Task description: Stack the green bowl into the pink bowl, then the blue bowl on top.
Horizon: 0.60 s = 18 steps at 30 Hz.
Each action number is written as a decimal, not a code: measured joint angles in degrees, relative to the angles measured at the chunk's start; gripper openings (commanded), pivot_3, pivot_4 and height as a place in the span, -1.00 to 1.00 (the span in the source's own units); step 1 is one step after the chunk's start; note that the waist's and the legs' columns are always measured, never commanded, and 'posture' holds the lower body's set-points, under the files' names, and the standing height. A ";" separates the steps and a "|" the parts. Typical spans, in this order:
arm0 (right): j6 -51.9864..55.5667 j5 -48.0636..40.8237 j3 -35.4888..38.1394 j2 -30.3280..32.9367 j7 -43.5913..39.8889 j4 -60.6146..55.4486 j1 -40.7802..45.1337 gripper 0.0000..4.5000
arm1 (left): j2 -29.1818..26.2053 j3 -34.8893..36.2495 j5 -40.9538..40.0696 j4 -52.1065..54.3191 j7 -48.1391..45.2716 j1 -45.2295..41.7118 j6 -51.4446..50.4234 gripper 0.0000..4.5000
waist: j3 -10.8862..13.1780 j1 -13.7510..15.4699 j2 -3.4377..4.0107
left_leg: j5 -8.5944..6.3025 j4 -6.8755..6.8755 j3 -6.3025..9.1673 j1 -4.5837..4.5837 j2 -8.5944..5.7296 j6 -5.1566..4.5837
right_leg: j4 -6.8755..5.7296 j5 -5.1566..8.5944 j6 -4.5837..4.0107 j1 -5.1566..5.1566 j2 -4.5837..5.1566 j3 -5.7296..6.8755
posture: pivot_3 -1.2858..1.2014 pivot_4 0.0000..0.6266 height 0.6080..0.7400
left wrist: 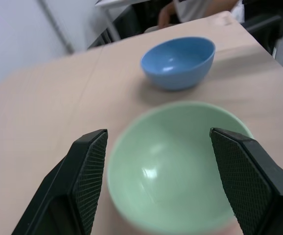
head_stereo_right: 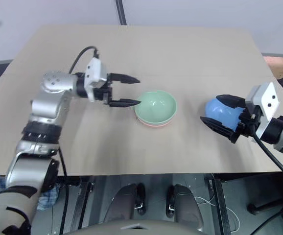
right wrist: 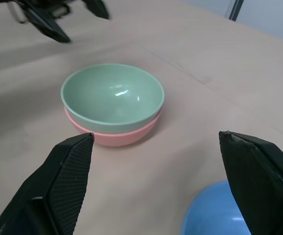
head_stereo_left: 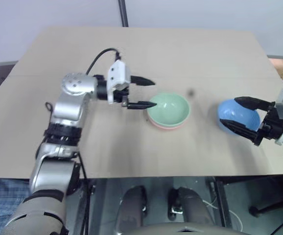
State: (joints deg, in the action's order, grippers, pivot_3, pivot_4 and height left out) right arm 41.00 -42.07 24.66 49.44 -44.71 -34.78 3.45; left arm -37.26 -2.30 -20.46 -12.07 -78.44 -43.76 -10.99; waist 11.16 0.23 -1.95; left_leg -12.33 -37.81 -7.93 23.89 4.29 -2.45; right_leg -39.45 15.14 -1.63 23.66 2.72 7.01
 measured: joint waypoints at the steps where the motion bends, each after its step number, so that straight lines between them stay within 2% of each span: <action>1: 0.00 0.50 -0.41 0.15 0.22 0.25 0.06 0.99 | -1.21 1.09 -1.11 1.38 0.17 0.99 -1.83 0.56 | 0.00 0.05 0.00 | 0.00 -0.04 0.01 0.01 0.00 0.00 | -0.01 0.00 0.00 -0.01 0.01 0.01 | 0.03 -0.52 1.00; 6: 2.04 4.09 -5.48 1.58 2.79 5.00 3.43 0.99 | -7.98 9.17 -6.20 6.28 1.63 8.54 -8.59 0.56 | -0.02 -0.12 0.02 | -0.01 -0.16 0.00 -0.02 0.04 -0.01 | -0.10 0.01 0.00 -0.01 0.03 -0.02 | 0.03 -0.52 1.00; 11: 10.38 10.04 -13.36 3.94 8.40 13.65 8.94 0.99 | -10.96 15.93 -12.56 9.33 1.15 15.07 -12.93 0.56 | -0.02 0.12 0.02 | -0.02 -0.18 0.01 0.00 0.00 -0.02 | -0.28 0.02 -0.03 0.04 0.14 0.03 | 0.03 -0.52 1.00; 13: 10.94 10.49 -13.96 3.94 8.88 14.22 8.95 0.99 | -10.98 16.14 -13.07 9.34 1.08 15.21 -13.32 0.56 | -0.02 0.52 0.02 | -0.02 -0.18 0.02 0.03 0.00 -0.03 | -0.28 0.02 -0.03 0.06 0.13 0.04 | 0.03 -0.52 1.00; 18: 14.30 12.64 -19.06 4.10 9.07 15.13 11.32 0.99 | -15.81 18.33 -15.65 12.94 -3.78 23.82 -14.04 0.56 | -0.04 0.07 0.07 | -0.03 -0.12 -0.02 0.05 0.02 -0.02 | -0.27 0.03 -0.04 0.14 0.12 0.01 | 0.03 -0.52 1.00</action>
State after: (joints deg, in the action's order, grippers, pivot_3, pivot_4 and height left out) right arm 55.30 -29.43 5.60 53.54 -35.64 -19.65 14.77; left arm -53.07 16.03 -36.10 0.87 -82.22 -19.94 -25.03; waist 11.12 0.30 -1.88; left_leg -12.36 -37.92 -7.95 23.94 4.31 -2.47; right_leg -39.73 15.17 -1.67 23.80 2.85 7.02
